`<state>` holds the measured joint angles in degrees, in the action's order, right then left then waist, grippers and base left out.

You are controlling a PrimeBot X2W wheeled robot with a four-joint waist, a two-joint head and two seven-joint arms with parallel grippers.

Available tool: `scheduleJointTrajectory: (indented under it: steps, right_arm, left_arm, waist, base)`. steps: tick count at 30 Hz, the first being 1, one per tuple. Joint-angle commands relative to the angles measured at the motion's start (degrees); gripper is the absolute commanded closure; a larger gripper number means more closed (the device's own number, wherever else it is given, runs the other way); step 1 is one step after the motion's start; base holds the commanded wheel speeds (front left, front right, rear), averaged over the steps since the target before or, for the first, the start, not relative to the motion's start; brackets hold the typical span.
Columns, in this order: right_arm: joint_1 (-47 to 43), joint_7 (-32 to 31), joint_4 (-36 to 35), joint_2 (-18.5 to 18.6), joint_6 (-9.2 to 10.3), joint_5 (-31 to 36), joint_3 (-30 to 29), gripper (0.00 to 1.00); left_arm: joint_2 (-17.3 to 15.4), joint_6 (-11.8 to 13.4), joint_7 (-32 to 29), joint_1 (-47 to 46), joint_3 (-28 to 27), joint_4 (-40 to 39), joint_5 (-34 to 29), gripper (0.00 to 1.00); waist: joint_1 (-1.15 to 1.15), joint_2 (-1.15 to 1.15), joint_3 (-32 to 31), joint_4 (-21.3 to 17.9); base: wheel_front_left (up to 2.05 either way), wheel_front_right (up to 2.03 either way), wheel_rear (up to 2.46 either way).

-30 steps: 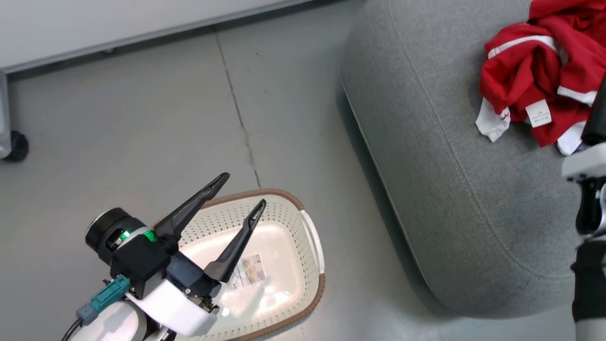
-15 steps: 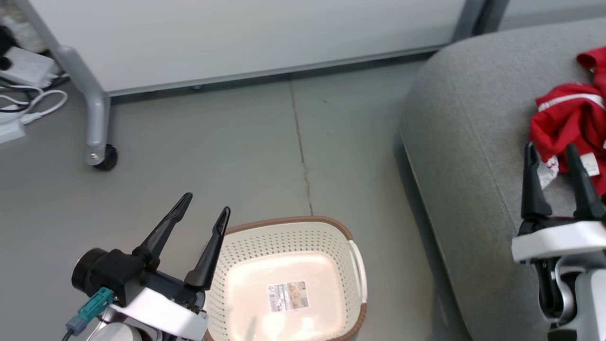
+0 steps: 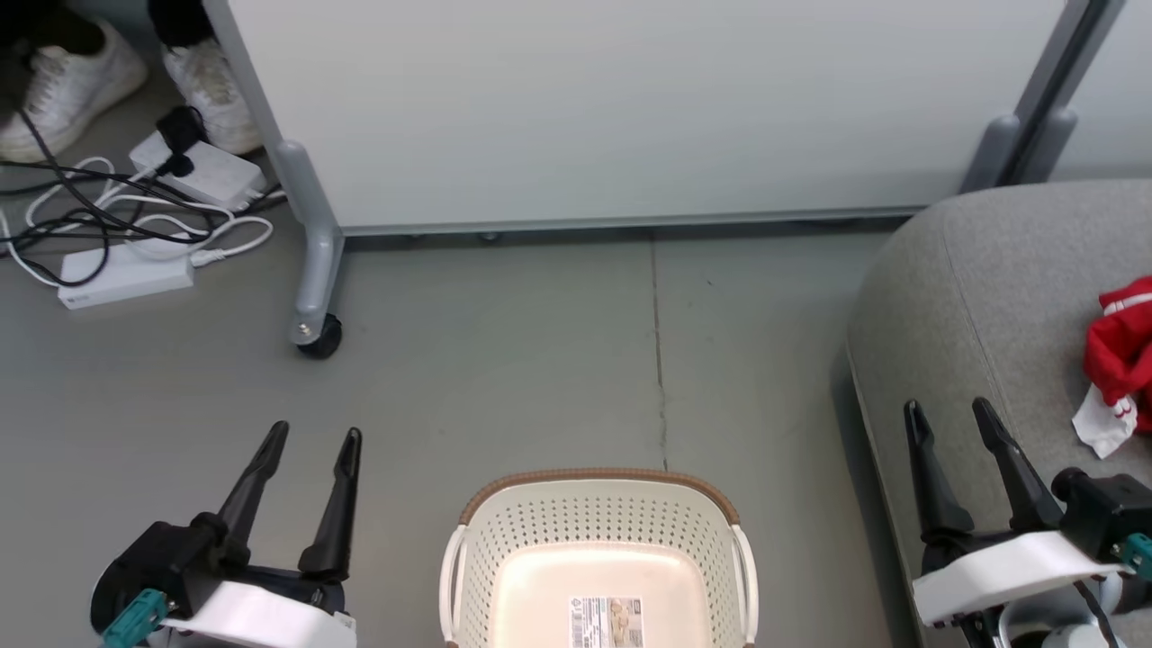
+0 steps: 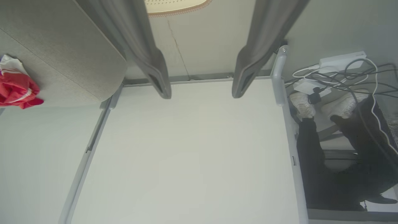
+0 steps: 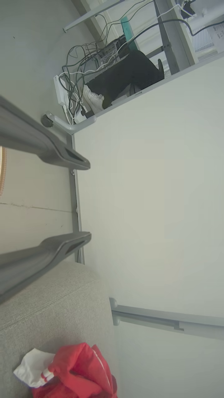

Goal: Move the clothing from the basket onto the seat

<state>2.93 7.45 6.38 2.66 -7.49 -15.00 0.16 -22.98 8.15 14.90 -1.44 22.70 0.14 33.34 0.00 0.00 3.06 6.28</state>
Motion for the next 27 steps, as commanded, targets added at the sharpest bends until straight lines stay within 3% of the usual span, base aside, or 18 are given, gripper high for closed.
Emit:
scheduleJointTrajectory:
  steps: [1, 8, 14, 27]
  right_arm:
    - [-0.9, -0.2, 0.0, 0.4, -0.02, -0.4, -0.3, 0.00]
    - [-3.5, -1.0, -0.7, 0.4, -0.02, 0.3, -0.7, 0.00]
    - [-5.1, -2.2, -1.9, 0.4, -0.02, 1.2, -1.8, 0.00]
    - [-8.2, -3.7, -3.6, 0.4, -0.02, 1.8, -3.1, 0.00]
  left_arm:
    - [0.1, 0.5, 0.2, 0.7, -0.9, 0.1, 0.2, 0.00]
    - [1.6, 1.1, 0.2, 3.4, -6.3, -0.5, -1.3, 0.00]
    - [3.1, 0.2, 0.3, 6.0, -9.7, -1.0, -3.1, 0.00]
    - [5.8, -4.1, 0.3, 6.5, -8.9, 3.4, -9.1, 0.00]
  waist:
    - [0.00, 0.00, -1.6, 1.4]
    - [0.00, 0.00, -4.0, 2.8]
    - [0.00, 0.00, -4.7, 3.1]
    - [0.00, 0.00, -5.8, 1.1]
  base:
    - [0.00, 0.00, 0.00]
    - [0.00, 0.00, 0.00]
    - [0.00, 0.00, 0.00]
    - [0.00, 0.00, 0.00]
